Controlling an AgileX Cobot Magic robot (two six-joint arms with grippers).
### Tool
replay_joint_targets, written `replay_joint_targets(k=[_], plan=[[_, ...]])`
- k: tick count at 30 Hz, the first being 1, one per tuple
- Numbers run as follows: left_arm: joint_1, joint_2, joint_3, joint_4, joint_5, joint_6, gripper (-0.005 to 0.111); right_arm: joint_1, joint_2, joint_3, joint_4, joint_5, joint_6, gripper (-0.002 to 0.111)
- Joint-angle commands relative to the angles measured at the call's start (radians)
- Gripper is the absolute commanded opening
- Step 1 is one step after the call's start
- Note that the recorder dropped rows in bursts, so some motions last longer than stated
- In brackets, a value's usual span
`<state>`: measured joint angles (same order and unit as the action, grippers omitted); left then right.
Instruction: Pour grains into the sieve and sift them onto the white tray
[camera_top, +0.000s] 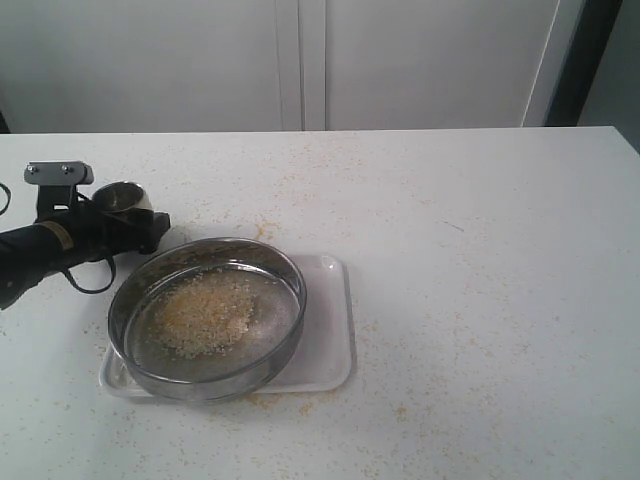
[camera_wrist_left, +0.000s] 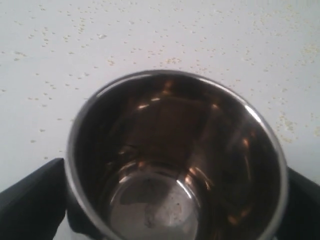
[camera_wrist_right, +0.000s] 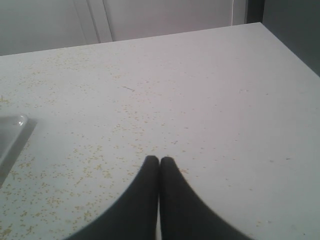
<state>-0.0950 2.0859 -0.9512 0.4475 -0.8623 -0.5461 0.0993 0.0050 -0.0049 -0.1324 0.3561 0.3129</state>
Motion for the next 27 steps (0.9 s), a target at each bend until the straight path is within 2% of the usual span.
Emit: replay_joint_targets(k=[1,16,27], plan=[[0.002,-0.044,-0.004,0.004,-0.005,-0.009,0.103,-0.009,-0.005,0.005,-0.003,-0.015,0.002,0.000],[0.002,-0.193,-0.004,0.004,0.061,-0.007,0.103,-0.009,-0.005,0.005,-0.003,-0.015,0.002,0.000],[0.002,-0.307,-0.004,0.004,0.247,0.002,0.102,-0.009,-0.005,0.005,-0.003,-0.015,0.002,0.000]])
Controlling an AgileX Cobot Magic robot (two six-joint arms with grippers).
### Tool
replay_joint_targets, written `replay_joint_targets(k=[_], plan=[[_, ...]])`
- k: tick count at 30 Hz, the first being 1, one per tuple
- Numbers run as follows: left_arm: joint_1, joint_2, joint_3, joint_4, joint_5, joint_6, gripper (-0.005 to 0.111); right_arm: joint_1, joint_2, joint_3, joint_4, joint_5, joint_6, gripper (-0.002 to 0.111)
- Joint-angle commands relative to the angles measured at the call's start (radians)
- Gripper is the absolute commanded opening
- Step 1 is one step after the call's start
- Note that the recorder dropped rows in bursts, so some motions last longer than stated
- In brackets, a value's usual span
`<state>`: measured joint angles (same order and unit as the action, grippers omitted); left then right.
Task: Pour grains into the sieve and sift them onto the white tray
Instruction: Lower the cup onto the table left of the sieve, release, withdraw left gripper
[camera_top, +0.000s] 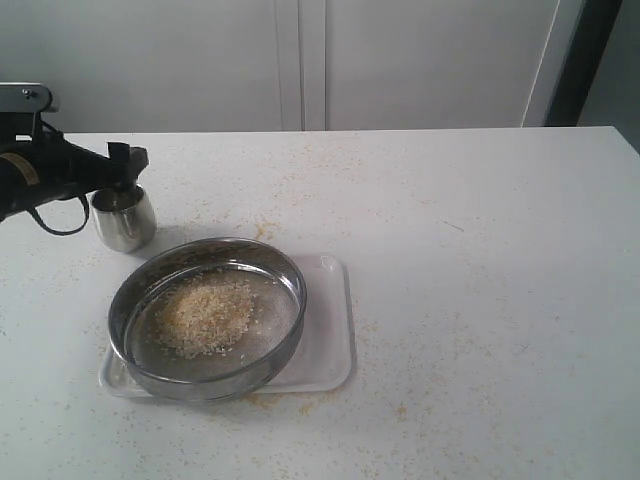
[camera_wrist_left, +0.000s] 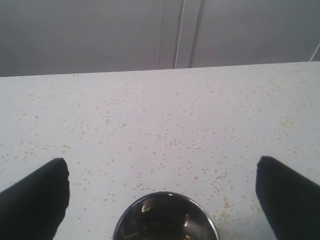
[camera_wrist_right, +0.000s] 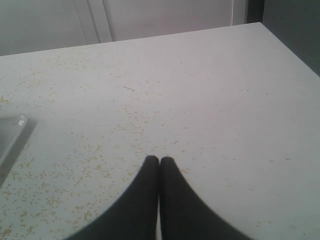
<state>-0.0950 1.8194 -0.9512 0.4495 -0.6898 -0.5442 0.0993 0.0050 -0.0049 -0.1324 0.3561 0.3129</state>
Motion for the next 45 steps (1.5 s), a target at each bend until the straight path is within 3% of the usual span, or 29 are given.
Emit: replay_joint_targets(k=[1,4,8,12,15,32,35,40,45], plan=[[0.002,-0.049,-0.004,0.002,0.096,0.000,0.102,-0.009,-0.005,0.005,-0.003,-0.015,0.002,0.000],[0.002,-0.074,-0.004,0.002,0.162,0.000,0.101,-0.009,-0.005,0.005,-0.003,-0.015,0.002,0.000],[0.002,-0.105,-0.004,0.002,0.220,0.001,0.084,-0.009,-0.005,0.005,-0.003,-0.015,0.002,0.000],[0.002,-0.154,-0.004,0.002,0.274,0.001,0.038,-0.009,-0.005,0.005,-0.003,-0.015,0.004,0.000],[0.002,-0.191,-0.004,0.013,0.401,0.007,0.001,-0.009,-0.005,0.005,-0.003,-0.015,0.004,0.000],[0.002,-0.235,-0.088,0.008,1.052,0.042,0.000,-0.009,-0.005,0.005,-0.003,-0.015,0.004,0.000],[0.002,-0.235,-0.123,-0.099,1.135,0.147,0.000,-0.009,-0.005,0.005,-0.003,-0.015,0.004,0.000],[0.002,-0.235,-0.165,-0.423,1.241,0.453,0.000,-0.009,-0.005,0.005,-0.003,-0.015,0.004,0.000],[0.002,-0.235,-0.167,-0.517,1.316,0.524,0.000,-0.009,-0.005,0.005,-0.003,-0.015,0.004,0.000]])
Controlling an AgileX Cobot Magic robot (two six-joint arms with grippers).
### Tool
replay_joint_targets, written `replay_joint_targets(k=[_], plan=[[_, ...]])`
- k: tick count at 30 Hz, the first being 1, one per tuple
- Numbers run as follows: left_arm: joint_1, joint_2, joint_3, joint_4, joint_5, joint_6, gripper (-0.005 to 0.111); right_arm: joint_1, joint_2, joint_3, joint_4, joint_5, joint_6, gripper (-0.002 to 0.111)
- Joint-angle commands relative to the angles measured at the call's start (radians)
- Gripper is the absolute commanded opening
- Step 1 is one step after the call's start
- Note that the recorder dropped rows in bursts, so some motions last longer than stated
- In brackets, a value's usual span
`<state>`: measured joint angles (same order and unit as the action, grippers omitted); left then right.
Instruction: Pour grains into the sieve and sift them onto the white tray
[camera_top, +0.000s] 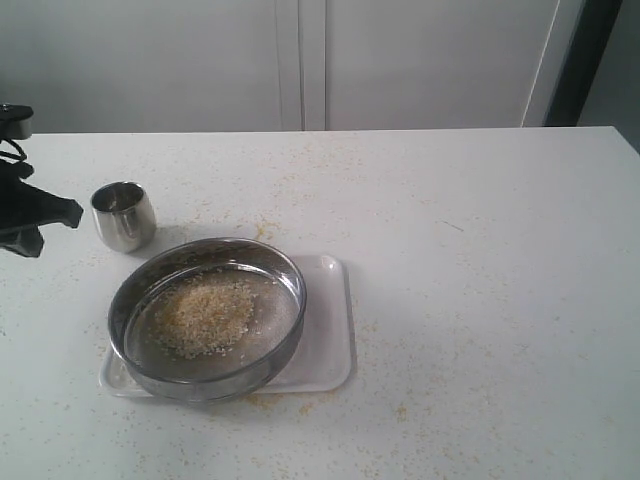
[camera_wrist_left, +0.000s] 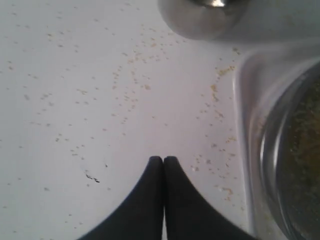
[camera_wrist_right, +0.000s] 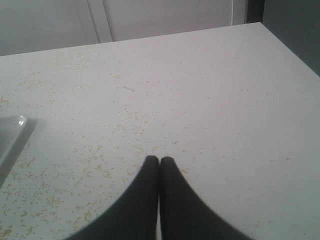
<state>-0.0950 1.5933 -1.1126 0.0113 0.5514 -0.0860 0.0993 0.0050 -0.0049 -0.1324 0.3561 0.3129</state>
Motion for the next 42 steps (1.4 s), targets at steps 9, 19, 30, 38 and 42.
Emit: replay_joint_targets(k=[9,19,30,38,42], plan=[[0.033,-0.011,-0.006,-0.113,0.193,0.062,0.000,-0.009,-0.005,0.005,-0.003,-0.015,0.004,0.000],[0.142,-0.108,0.049,-0.165,0.214,0.062,0.000,-0.009,-0.005,0.005,-0.003,-0.015,0.004,0.000],[0.142,-0.269,0.162,-0.194,0.172,0.086,0.000,-0.009,-0.005,0.005,-0.003,-0.015,0.004,0.000],[0.142,-0.387,0.242,-0.206,0.167,0.125,0.000,-0.009,-0.005,0.005,-0.003,-0.015,0.004,0.000],[0.142,-0.449,0.280,-0.245,0.167,0.172,0.000,-0.009,-0.005,0.005,-0.003,-0.015,0.004,0.000]])
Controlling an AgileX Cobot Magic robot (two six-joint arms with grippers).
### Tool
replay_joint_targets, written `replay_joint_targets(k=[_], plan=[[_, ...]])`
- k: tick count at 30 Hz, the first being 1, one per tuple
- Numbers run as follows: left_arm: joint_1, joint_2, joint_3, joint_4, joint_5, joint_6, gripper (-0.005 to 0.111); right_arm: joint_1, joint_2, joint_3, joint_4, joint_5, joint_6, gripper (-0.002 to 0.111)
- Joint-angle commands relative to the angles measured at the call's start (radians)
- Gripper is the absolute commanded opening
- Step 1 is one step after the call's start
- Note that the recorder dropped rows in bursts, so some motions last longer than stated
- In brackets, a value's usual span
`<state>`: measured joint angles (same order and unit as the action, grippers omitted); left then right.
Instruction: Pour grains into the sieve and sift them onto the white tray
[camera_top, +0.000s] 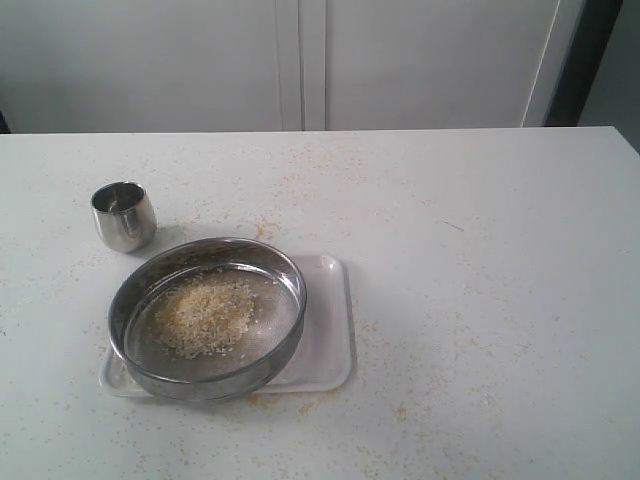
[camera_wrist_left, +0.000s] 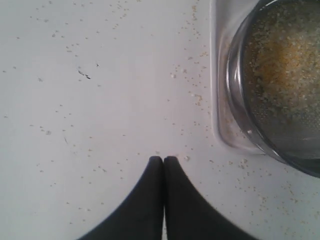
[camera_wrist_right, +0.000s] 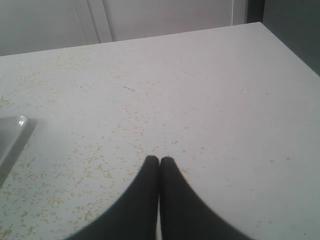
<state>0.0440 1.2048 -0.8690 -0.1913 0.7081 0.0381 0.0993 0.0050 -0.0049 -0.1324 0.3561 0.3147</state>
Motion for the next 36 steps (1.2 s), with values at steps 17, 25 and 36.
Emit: replay_joint_targets(k=[17,25,36], plan=[[0.003,-0.323,0.175,-0.139,0.040,0.146,0.000,-0.009,-0.005,0.005,-0.003,-0.015,0.002,0.000],[0.003,-0.378,0.209,-0.153,0.042,0.164,0.000,-0.009,-0.005,0.005,-0.003,-0.015,0.002,0.000],[0.003,-0.378,0.210,-0.145,0.047,0.176,0.000,-0.009,-0.005,0.005,-0.003,-0.015,0.002,0.000]])
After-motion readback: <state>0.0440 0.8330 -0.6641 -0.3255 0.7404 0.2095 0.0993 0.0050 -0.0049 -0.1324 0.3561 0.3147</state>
